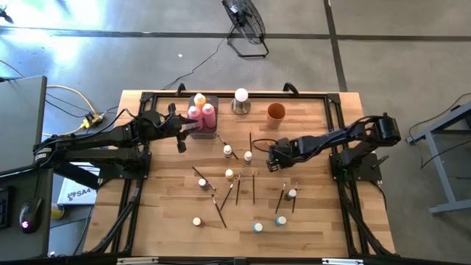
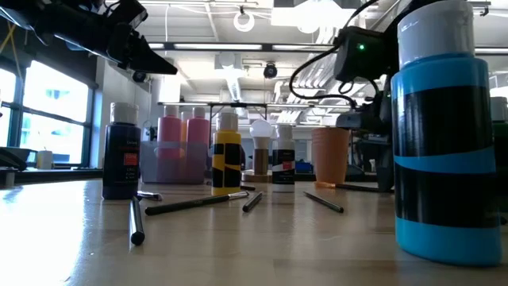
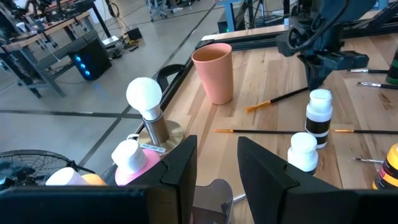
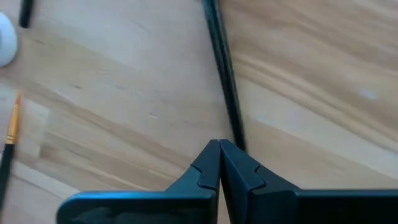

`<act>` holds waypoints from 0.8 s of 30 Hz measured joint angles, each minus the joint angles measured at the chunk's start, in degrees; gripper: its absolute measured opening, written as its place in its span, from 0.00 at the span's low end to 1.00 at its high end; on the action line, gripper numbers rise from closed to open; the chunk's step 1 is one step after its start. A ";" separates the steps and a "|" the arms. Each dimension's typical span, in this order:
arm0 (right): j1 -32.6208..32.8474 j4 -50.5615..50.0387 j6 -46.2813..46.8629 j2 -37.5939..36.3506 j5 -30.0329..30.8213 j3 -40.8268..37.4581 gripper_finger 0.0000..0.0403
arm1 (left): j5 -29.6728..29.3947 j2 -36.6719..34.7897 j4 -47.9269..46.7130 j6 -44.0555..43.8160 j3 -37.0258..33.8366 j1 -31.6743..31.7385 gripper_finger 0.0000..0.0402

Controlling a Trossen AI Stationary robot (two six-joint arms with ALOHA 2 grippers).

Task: Pick & Place Paint Supplies
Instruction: Adjust the orange paintbrush, then adjust the orange cup

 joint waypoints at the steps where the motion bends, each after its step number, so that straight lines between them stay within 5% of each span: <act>1: -0.01 -1.12 0.05 -0.45 0.30 0.02 0.00 | 0.00 -0.01 0.00 0.00 0.00 0.00 0.28; 16: -0.04 -10.16 -0.40 -2.74 2.05 0.13 0.00 | 0.00 0.00 0.02 0.01 0.00 0.00 0.28; 24: -0.76 -2.92 -12.27 -3.84 3.48 0.19 0.00 | -0.76 -0.01 0.02 0.24 0.00 0.02 0.28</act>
